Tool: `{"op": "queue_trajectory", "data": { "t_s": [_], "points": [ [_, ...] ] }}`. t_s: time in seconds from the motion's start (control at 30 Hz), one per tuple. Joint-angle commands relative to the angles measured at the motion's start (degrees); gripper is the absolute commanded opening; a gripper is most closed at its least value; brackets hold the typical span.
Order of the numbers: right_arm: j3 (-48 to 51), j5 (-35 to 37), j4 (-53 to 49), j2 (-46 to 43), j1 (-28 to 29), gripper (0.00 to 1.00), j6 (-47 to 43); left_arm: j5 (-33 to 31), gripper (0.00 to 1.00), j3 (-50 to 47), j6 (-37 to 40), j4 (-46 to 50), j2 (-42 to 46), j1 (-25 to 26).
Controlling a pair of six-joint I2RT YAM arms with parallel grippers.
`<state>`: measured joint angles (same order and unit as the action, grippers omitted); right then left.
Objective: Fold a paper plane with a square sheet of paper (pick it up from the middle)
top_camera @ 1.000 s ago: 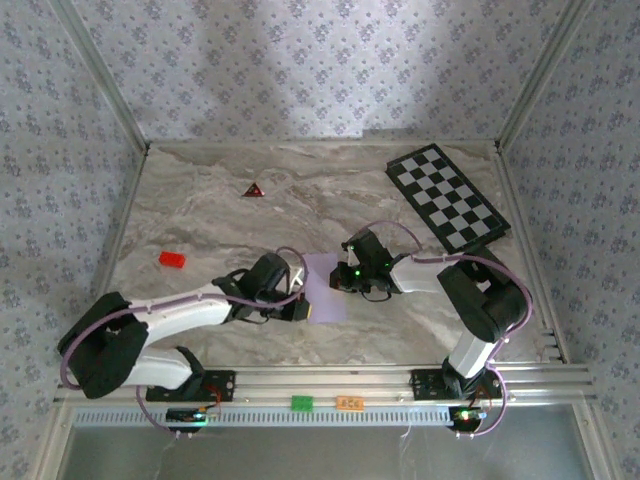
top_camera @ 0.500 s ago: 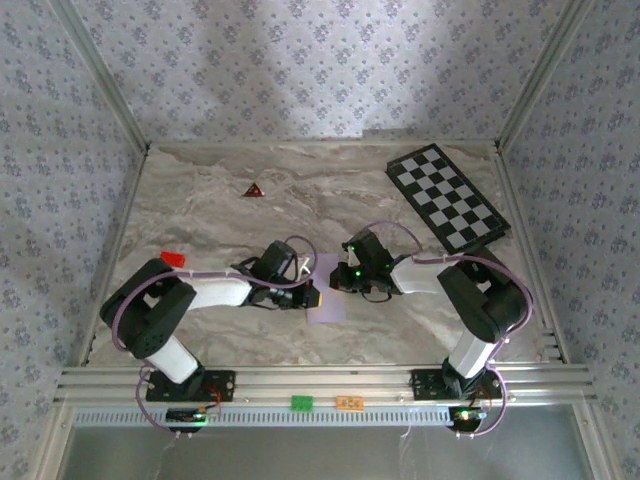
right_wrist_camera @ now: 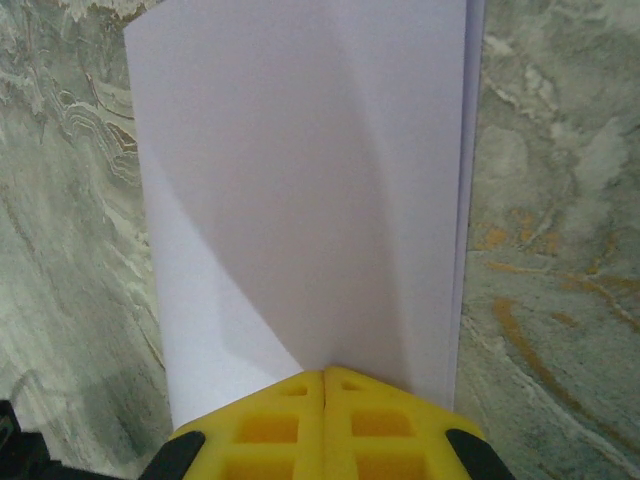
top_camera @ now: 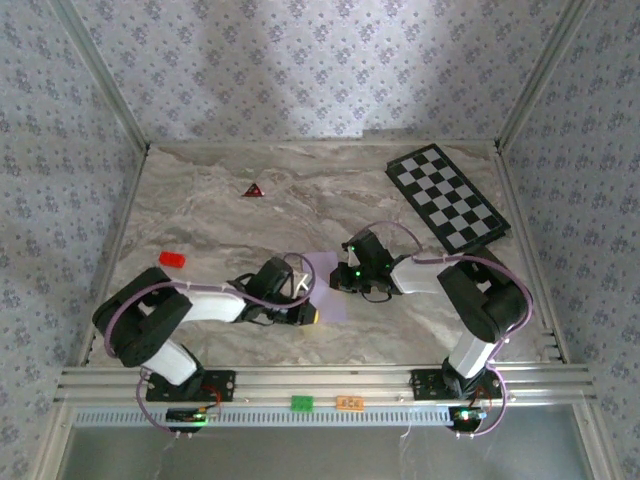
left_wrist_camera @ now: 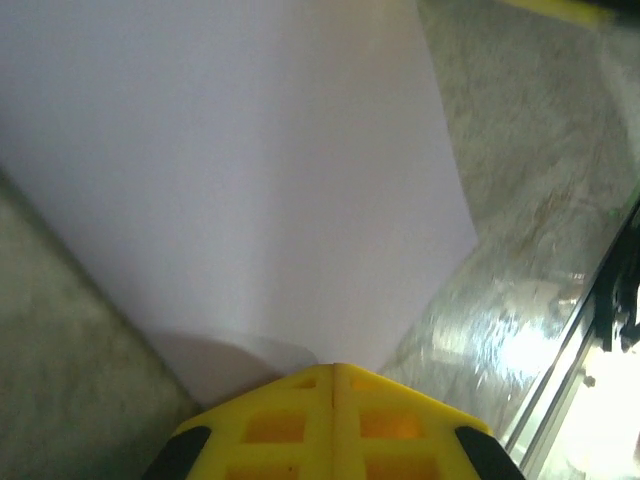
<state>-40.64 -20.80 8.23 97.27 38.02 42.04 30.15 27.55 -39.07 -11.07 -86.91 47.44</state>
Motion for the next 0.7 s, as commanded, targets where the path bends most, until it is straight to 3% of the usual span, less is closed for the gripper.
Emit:
{"op": "queue_trajectory", "data": {
  "t_s": [0.0, 0.2, 0.33, 0.47, 0.67],
  "points": [
    [4.1, 8.8, -12.6, 4.8, -0.7, 0.00, -0.8, -0.6, 0.04, -1.5, 0.3, 8.3, 4.1, 1.0],
    [3.8, 8.4, -12.4, 4.9, -0.7, 0.00, -1.0, -2.4, 0.01, 0.5, 1.0, 11.7, 11.8, -0.7],
    [3.8, 8.4, -12.6, 4.4, -0.6, 0.00, -1.2, -0.5, 0.00, 1.7, -1.7, 7.9, 14.3, -6.4],
    [3.7, 8.4, -12.9, 4.3, -0.7, 0.00, -1.3, 2.8, 0.00, 5.6, -4.5, 3.0, 10.7, -11.0],
    [3.4, 7.9, -11.9, 5.2, -0.5, 0.00, -0.7, 6.4, 0.00, 11.7, -5.2, -0.6, -0.6, -10.5]
  ]
}}
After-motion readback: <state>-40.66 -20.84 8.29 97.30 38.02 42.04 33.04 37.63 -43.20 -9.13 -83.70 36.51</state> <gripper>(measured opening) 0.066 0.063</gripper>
